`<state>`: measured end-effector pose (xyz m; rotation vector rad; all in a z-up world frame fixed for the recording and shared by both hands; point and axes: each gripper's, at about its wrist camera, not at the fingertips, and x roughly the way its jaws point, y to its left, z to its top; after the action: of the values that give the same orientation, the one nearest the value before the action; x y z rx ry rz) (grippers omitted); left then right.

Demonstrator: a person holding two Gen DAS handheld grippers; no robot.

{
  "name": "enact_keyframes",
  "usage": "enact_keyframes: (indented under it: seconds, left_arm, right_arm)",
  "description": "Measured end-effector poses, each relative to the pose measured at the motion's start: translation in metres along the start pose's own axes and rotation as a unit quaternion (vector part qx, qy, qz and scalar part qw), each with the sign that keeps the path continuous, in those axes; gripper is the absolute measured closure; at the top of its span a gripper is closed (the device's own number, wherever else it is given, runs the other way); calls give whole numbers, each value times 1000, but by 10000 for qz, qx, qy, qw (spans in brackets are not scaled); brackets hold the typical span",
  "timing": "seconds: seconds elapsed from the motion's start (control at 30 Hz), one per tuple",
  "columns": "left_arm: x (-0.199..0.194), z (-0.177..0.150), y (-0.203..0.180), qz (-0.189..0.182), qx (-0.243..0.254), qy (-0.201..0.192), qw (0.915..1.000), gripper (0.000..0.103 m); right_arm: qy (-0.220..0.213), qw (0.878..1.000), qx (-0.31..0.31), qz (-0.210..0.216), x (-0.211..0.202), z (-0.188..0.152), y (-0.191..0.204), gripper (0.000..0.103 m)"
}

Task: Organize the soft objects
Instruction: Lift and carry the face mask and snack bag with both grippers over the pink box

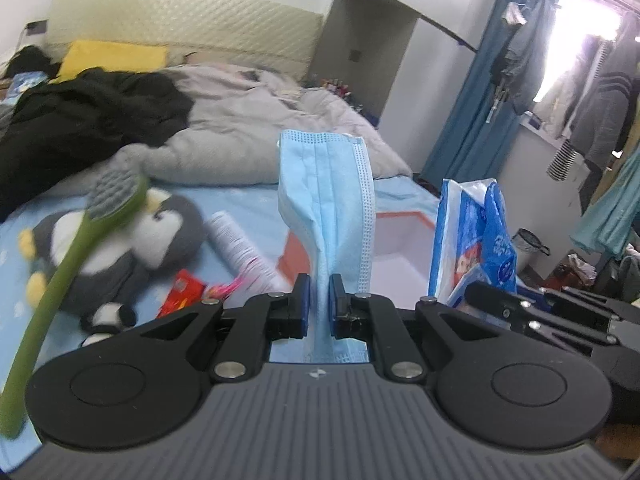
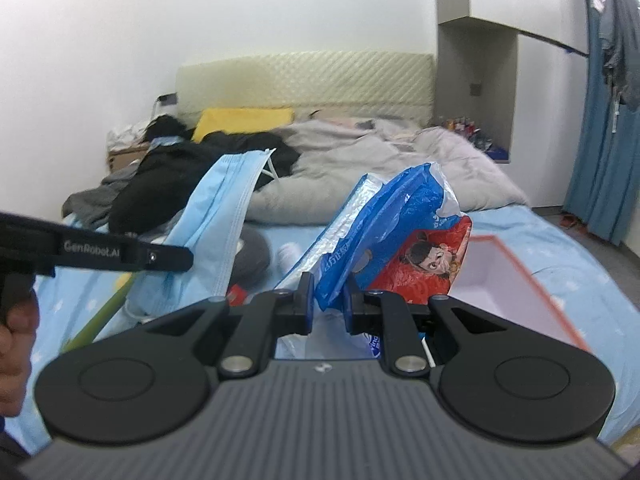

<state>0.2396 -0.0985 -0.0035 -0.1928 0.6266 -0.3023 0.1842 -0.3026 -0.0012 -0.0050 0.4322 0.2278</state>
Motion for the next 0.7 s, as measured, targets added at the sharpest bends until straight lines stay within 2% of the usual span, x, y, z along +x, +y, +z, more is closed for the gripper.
enact_keyframes:
  seconds: [0.2,0.33,0.53,0.7]
  left_arm:
    - [32,27,-27,-267,69,142,9995,91]
    - [62,39,-39,-448,26,412,9981,91]
    - [114,36,-57,-494,57,952,9942,91]
    - [163,24,-74,-545,239,1549,9861,91]
  right_arm:
    - [99,9995,131,-257,9,25,-34,85]
    - [325,9984,283,-354,19,30,-53,85]
    - [926,9918,699,-540,51,16,-90,85]
    - [1477,9825,945,-629,75,-8,-117,85]
